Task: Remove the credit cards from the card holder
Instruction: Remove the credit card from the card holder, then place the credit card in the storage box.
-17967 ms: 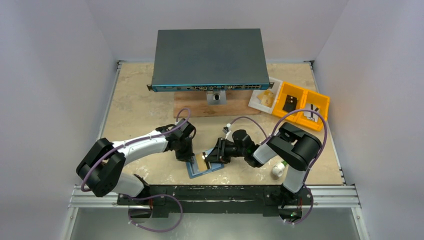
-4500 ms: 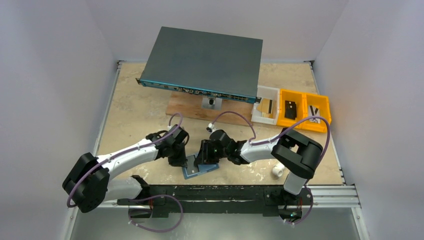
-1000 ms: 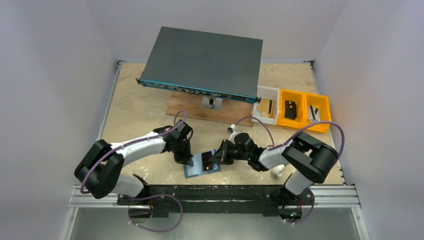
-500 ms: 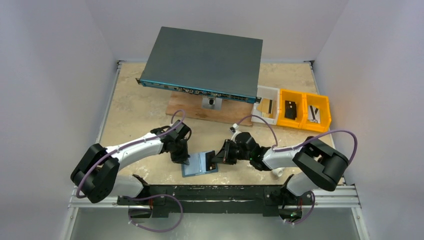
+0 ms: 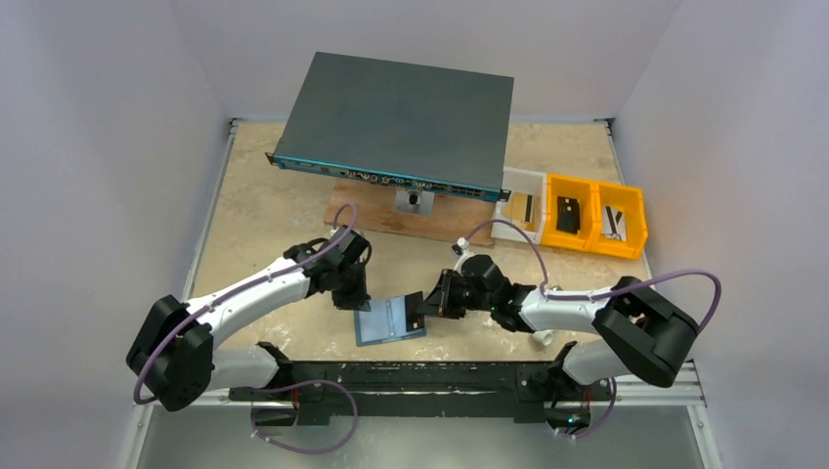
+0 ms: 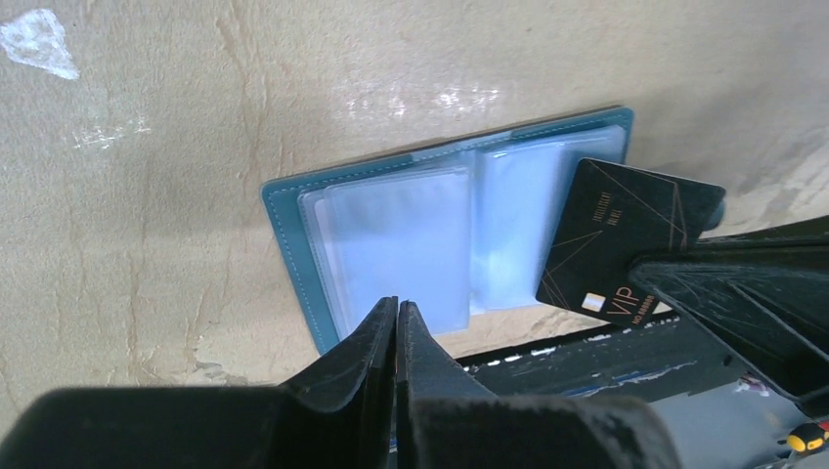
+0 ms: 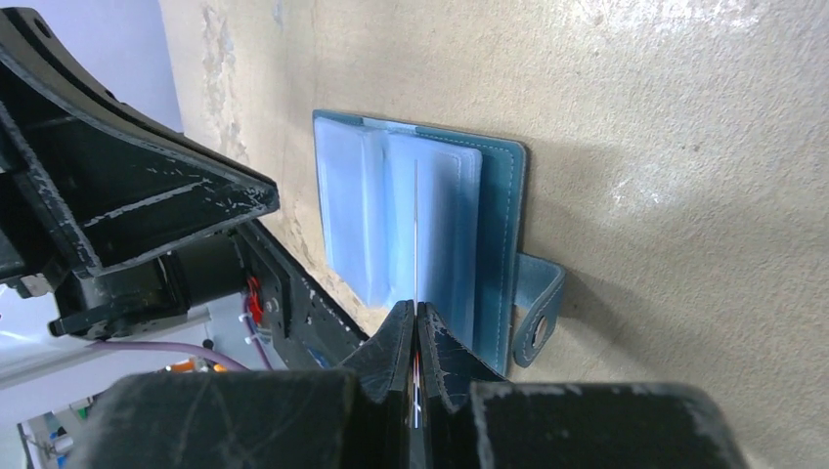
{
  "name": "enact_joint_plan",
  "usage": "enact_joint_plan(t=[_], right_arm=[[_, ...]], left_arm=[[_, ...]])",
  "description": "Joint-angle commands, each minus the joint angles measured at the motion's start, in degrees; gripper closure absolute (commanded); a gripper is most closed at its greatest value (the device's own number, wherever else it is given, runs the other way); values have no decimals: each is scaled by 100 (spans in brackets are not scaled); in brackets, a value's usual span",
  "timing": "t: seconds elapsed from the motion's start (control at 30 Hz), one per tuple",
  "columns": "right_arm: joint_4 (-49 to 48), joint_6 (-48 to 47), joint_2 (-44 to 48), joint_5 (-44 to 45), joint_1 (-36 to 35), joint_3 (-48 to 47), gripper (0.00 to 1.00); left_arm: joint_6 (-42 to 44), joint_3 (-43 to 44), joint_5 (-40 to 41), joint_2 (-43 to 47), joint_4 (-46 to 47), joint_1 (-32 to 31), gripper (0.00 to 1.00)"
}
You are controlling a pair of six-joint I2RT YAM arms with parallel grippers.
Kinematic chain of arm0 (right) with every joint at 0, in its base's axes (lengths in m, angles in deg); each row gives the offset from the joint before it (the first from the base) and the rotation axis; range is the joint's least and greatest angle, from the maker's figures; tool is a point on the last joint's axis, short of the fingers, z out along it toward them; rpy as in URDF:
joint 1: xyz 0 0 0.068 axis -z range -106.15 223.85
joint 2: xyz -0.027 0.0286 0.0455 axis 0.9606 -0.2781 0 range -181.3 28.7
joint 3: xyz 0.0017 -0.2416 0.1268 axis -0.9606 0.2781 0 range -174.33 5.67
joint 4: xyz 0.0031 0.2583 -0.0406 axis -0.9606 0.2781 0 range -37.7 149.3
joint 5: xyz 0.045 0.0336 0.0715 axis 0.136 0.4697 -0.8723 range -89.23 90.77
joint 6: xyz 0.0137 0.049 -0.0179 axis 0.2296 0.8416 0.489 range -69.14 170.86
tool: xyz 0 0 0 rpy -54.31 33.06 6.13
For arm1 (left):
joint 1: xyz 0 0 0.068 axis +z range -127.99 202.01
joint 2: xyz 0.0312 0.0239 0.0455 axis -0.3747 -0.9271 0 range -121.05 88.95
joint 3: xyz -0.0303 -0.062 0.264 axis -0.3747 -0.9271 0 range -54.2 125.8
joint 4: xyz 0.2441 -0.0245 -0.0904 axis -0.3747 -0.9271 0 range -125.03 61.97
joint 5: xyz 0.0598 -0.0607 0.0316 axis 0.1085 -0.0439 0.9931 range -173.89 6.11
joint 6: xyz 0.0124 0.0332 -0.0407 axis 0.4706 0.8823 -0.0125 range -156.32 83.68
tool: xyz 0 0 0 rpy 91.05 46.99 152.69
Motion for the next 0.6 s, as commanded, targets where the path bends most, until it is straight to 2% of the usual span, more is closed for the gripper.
enact_joint_plan(t=[0.0,0.17,0.27,0.33,0.43,0.5,0.57], right_arm=[[287,-170,317,207,39,-262,100],[576,-189,628,322,60,-301,100],[772,-182,866,419,56,-320,100],[989,-189,1057,534,61,-355,100],[1276,-184,1380,715,61,-403,100],[1464,-174,1545,834,65,-437,100],[1687,-144,1709,952,65,-464,100]], left_arm=[[118,295,10,322,-127,44,95],[144,394,1,520,-234,44,85],[172,441,-10,641,-293,47,67],[192,468,-8,747,-319,47,48],[225,514,7,890,-384,46,29],[262,561,7,943,-422,44,21],[329,617,12,977,-477,47,18]])
